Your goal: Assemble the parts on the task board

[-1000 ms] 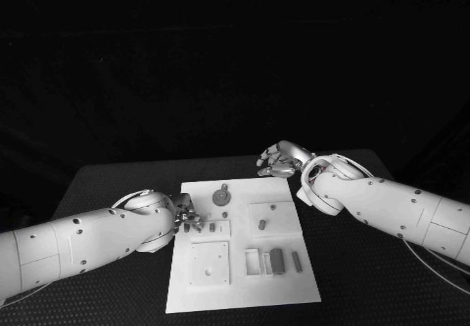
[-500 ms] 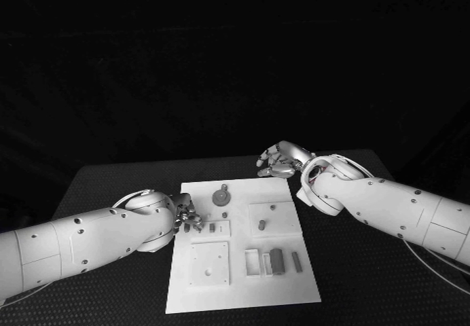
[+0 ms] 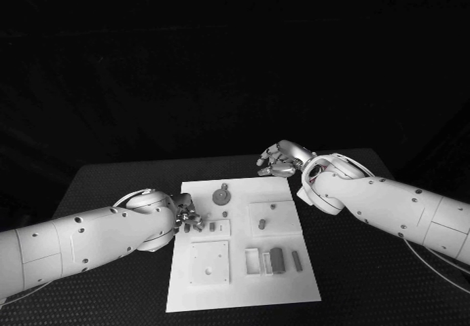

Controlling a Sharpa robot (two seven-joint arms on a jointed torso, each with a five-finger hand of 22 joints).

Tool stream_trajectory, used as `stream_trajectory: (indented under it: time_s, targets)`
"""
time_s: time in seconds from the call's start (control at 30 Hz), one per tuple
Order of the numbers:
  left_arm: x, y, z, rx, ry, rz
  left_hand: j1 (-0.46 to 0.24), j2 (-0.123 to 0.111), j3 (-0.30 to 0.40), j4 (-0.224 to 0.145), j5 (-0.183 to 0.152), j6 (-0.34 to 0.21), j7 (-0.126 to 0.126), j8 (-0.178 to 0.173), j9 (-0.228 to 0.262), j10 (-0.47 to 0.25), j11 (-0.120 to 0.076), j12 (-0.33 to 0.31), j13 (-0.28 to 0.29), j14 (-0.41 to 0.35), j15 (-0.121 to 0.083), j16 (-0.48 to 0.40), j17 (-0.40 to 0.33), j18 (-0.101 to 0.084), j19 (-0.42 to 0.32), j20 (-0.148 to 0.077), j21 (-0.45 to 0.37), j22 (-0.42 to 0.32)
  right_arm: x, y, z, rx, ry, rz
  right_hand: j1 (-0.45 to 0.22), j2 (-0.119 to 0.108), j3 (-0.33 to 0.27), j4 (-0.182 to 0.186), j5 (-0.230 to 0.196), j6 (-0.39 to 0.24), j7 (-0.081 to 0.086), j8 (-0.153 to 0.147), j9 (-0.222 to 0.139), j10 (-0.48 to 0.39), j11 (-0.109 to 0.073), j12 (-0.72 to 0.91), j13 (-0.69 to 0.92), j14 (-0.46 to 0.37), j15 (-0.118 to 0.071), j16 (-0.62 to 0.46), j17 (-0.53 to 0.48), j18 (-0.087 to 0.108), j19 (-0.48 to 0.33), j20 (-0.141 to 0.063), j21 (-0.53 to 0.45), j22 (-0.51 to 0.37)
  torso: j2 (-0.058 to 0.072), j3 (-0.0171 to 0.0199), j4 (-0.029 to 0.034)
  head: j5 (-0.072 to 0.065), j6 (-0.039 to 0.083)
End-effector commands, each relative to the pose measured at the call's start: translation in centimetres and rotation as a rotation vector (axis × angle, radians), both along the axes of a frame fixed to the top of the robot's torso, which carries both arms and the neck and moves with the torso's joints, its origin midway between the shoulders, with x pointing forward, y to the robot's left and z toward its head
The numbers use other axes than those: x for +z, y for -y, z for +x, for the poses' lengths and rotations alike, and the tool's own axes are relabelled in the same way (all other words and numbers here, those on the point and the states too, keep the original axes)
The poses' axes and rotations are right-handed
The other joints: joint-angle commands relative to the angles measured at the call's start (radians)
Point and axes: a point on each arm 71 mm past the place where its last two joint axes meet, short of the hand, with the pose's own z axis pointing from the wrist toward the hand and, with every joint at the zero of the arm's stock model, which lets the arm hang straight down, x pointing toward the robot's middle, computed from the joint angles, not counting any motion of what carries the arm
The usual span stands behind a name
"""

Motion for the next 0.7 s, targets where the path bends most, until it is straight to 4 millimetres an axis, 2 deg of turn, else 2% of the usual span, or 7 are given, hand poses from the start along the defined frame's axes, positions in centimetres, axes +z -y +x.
stream_trajectory:
  time_s: [0.03, 0.53, 0.7]
  targets:
    - [-0.42, 0.03, -0.31, -0.011, -0.03, 0.022, -0.002, 0.005, -0.002, 0.008, 0.004, 0.012, 0.006, 0.058, 0.034, 0.007, 0.0, 0.005, -0.001, 0.023, -0.029, 0.007, 0.001, 0.011, 0.008, -0.01, 0.006, 0.021, -0.01, -0.07, -0.02, 0.01, -0.004, -0.007, -0.009, -0.001, 0.001, 0.006, -0.005, 0.0, 0.005, -0.006, 0.002, -0.006, 0.003, 0.005, -0.001, -0.008, 0.002, -0.005, -0.001, 0.03, 0.003, -0.001, -0.002, 0.017, 0.0, 0.0001, 0.0, 0.0, -0.001]
    - [-0.46, -0.28, -0.25, -0.003, -0.03, 0.026, -0.009, -0.001, -0.005, 0.017, 0.004, 0.012, 0.006, 0.06, 0.034, 0.007, 0.0, 0.006, 0.0, 0.023, -0.03, 0.008, 0.003, 0.01, 0.009, -0.01, 0.008, 0.021, -0.04, -0.04, 0.0, 0.009, -0.005, -0.008, -0.01, -0.001, 0.001, 0.007, -0.005, 0.0, 0.005, -0.006, 0.002, -0.006, 0.003, 0.005, -0.002, -0.008, 0.002, -0.005, -0.001, 0.03, 0.003, -0.001, -0.002, 0.017, 0.0, -0.0003, 0.0003, 0.0, -0.003]
    - [-0.47, -0.23, -0.24, -0.005, -0.031, 0.027, -0.021, -0.009, -0.009, 0.032, 0.004, 0.011, 0.005, 0.062, 0.034, 0.007, -0.001, 0.007, 0.001, 0.023, -0.03, 0.008, 0.003, 0.01, 0.008, -0.011, 0.009, 0.021, -0.03, -0.07, 0.0, 0.009, -0.005, -0.008, -0.01, -0.002, 0.001, 0.007, -0.005, 0.0, 0.005, -0.007, 0.002, -0.007, 0.003, 0.005, -0.002, -0.009, 0.002, -0.006, -0.001, 0.03, 0.003, -0.001, -0.002, 0.017, 0.0, -0.0003, 0.0001, 0.001, -0.002]
